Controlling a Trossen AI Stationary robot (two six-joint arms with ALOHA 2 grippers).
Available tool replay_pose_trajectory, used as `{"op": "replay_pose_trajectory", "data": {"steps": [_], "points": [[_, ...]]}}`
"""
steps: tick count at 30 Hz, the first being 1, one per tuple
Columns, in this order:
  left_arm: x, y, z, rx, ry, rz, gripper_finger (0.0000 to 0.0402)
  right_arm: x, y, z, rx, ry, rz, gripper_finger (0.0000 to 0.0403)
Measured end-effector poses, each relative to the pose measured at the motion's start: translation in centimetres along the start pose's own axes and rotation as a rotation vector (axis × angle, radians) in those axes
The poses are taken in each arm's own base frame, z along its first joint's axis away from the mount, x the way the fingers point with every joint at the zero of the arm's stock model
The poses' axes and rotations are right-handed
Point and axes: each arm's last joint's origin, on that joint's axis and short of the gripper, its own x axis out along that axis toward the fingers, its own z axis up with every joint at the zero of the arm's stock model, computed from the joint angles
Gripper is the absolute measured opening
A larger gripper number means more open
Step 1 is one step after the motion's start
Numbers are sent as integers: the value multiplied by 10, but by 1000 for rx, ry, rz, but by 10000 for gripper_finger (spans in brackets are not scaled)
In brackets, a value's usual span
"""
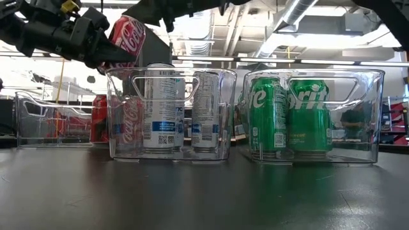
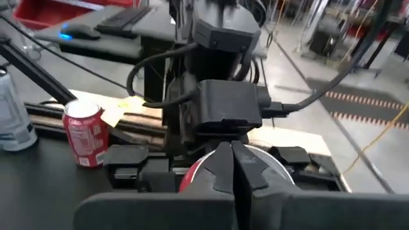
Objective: Sort soda cans
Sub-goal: Put the top red soda can into the left transparent bin
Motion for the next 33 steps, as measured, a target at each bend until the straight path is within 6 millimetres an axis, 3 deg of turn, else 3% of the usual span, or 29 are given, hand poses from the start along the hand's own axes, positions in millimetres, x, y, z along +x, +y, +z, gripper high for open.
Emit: {"op": "replay_pose_trajectory", "data": {"steps": [13, 20, 33], "points": [[0, 0, 3, 19, -28, 6, 285, 5, 2, -1, 16, 61, 17, 1], [0, 1, 3, 31, -39, 25, 285, 15, -1, -14, 44, 77, 15, 1], [0, 2, 3, 41, -36, 65, 299, 15, -4, -18, 84, 92, 8, 0]]}}
